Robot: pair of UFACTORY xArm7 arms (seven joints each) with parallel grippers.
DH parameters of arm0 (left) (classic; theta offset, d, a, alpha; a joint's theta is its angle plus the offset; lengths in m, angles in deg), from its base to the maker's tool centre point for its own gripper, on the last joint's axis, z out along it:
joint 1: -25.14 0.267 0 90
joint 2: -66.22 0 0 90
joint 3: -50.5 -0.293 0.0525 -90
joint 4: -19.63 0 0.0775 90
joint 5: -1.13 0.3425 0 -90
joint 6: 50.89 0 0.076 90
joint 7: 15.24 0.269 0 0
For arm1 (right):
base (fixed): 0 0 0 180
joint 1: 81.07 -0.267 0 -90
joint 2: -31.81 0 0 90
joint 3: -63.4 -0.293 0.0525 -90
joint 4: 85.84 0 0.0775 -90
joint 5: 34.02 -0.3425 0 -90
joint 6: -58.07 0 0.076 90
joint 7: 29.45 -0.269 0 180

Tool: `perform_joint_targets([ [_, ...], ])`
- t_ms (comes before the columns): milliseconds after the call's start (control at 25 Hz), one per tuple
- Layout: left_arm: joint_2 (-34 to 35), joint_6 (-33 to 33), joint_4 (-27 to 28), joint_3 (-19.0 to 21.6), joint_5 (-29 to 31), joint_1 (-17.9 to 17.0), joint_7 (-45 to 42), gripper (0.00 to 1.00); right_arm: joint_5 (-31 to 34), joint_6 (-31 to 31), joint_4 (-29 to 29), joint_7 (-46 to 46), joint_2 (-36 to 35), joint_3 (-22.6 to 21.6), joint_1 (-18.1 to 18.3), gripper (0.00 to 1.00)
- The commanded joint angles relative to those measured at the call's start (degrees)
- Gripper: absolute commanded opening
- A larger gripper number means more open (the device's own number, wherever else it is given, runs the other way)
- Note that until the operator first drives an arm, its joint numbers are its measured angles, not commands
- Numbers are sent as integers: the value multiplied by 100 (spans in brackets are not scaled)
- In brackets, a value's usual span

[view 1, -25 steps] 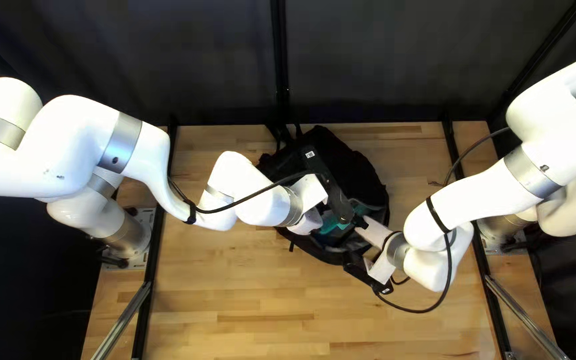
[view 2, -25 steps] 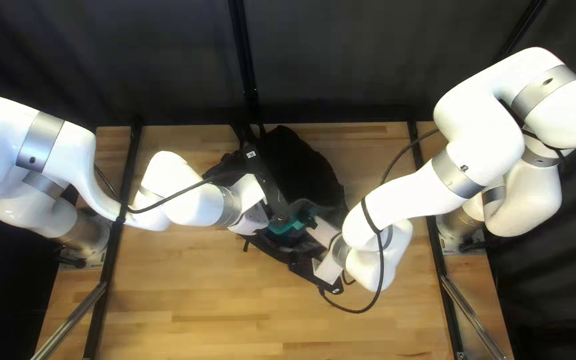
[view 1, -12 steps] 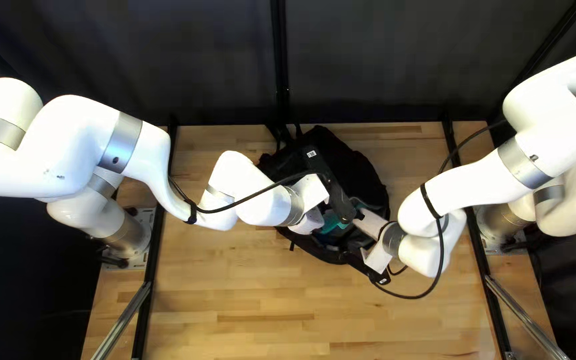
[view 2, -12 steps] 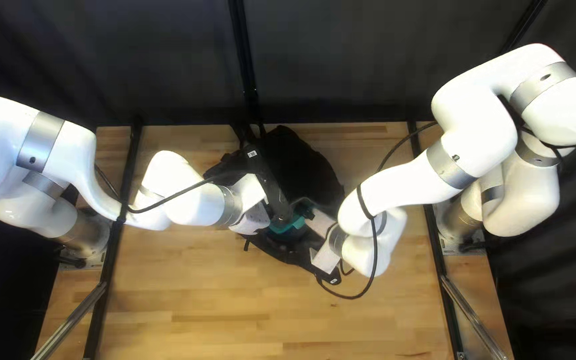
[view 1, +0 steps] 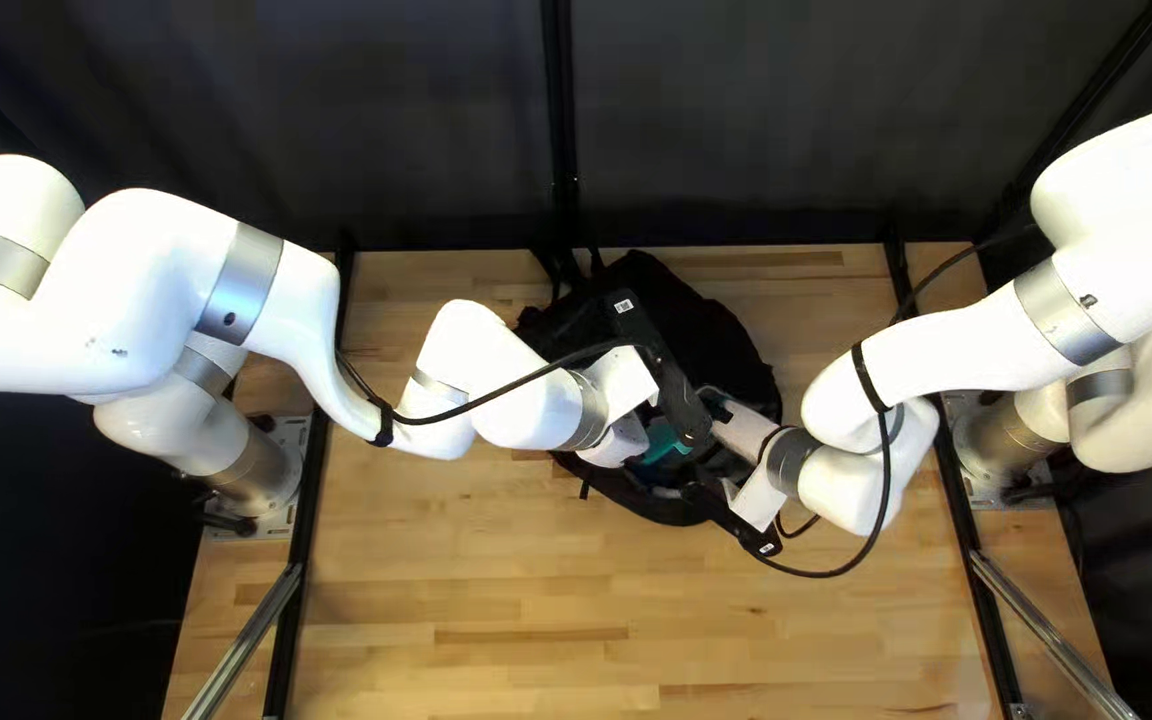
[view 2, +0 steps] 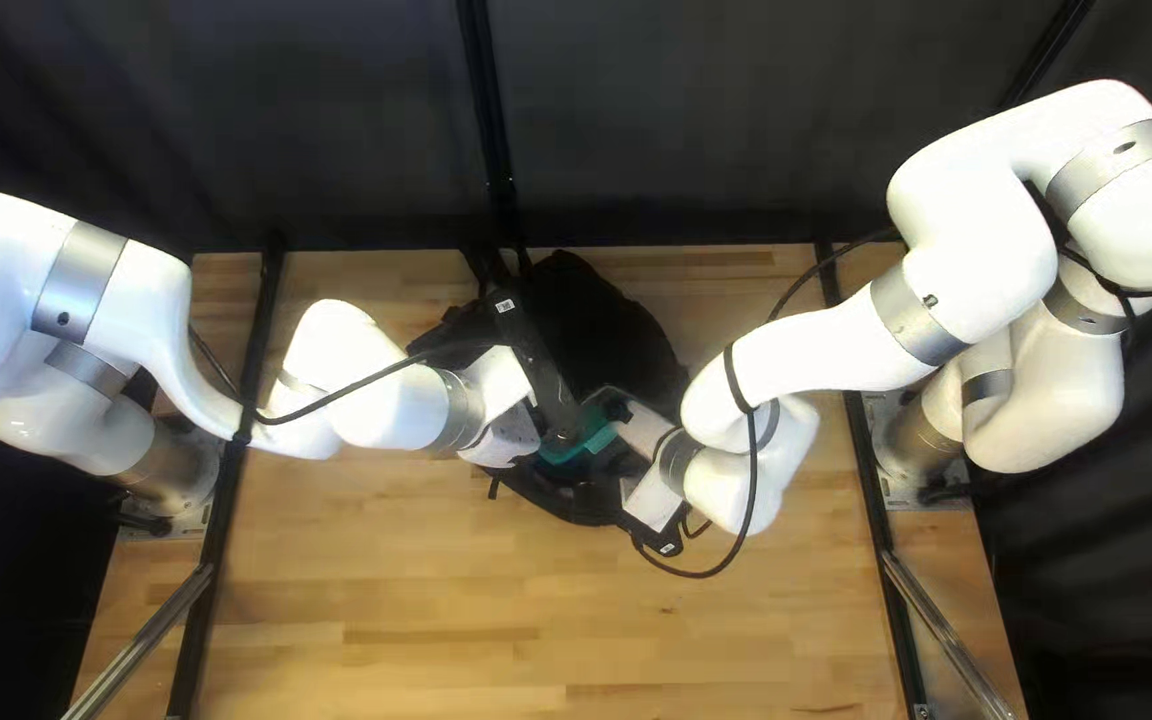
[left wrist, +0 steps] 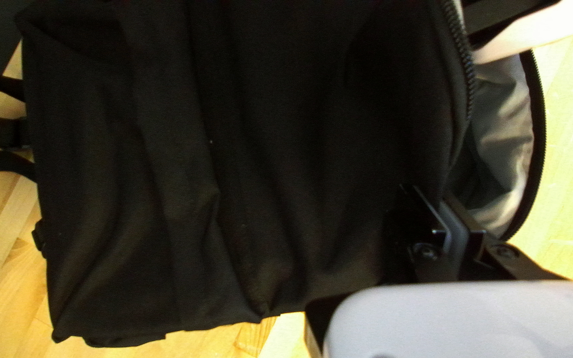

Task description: Remove a lunch box from a kids backpack

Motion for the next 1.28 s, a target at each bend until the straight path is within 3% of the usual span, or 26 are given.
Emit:
perform_joint_targets([
  [40, 5, 1, -9, -1, -3, 1, 3, 0, -421, 71, -87, 244, 321, -65, -90, 0],
  [240, -6, 5, -2, -6, -16, 6, 13, 0, -1015, 443, 54, 617, 583, -220, -287, 0],
  [800, -7, 20, -12, -8, -57, 9, 47, 0, -1562, 1200, 391, 1055, 881, -474, -558, 0],
  [1040, 0, 38, -34, -10, -64, 9, 50, 0, -1775, 1262, 290, 1317, 1253, -380, -573, 0],
  [1280, -13, 83, -42, -17, -71, 16, 55, 0, -1666, 1067, 296, 1262, 1180, -228, -431, 0],
])
